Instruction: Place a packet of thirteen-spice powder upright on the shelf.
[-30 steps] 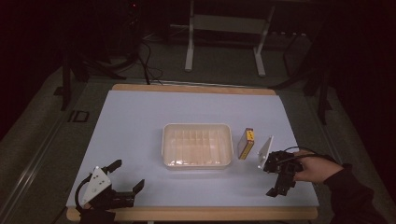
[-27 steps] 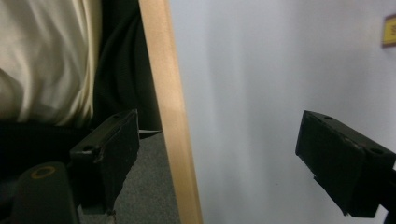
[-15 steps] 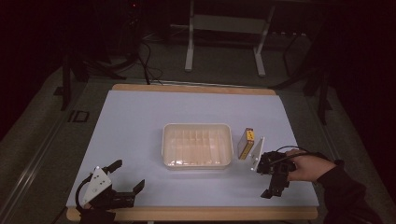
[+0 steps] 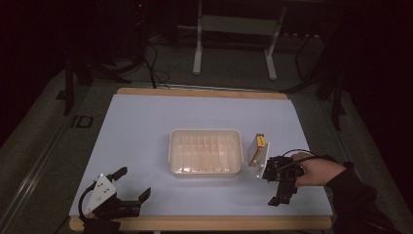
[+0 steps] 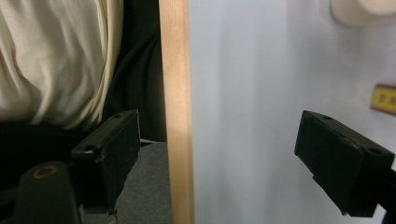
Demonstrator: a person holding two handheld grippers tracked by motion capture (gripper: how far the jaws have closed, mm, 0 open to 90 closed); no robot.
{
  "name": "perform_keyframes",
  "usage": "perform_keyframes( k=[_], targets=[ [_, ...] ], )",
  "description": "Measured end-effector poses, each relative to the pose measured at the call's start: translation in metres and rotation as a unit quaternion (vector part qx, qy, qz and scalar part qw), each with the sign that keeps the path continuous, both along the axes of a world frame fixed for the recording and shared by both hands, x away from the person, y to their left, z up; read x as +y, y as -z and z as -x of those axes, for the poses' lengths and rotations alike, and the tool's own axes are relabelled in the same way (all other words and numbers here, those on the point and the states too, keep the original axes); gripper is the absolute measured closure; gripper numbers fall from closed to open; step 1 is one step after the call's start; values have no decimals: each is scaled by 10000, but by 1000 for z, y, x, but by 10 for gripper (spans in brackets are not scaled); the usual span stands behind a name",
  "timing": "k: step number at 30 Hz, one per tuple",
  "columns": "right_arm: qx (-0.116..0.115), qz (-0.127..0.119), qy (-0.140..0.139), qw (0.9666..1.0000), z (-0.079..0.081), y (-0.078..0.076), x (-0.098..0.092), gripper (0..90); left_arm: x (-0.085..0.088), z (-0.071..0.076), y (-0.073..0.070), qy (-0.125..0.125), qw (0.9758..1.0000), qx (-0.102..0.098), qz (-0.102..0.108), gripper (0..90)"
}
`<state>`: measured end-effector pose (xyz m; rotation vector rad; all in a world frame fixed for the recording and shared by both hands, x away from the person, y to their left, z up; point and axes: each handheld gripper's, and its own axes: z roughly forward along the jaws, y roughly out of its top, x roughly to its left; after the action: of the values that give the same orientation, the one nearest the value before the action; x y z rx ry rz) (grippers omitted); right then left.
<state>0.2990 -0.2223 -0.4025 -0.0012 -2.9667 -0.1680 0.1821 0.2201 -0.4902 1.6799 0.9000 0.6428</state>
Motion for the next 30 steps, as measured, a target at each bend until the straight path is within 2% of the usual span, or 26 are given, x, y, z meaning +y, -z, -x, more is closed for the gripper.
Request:
perform_keyframes(
  k=[4,11,16,21,25,30],
  targets=[
    [-82,-43,-39,9999,-2,-8,3,142,0,0,0,6,10000,8,-4,0],
    [-404,-145,-45,9991,-9,-20,6,142,1,0,0,-6,10000,10,2,0],
    [-394,-139,42,9991,-19,-30,7,157,1,-1,0,-4,10000,21,-11,0],
    [-713,-132,23,9974,-28,-40,5,158,1,-1,1,-1,10000,32,-8,0],
    [-884,-176,102,9959,-38,-49,3,158,1,-1,1,5,10000,39,-3,0],
    [-1107,-270,125,9934,-50,-54,2,157,1,-1,1,20,10000,44,-9,0]
  ],
)
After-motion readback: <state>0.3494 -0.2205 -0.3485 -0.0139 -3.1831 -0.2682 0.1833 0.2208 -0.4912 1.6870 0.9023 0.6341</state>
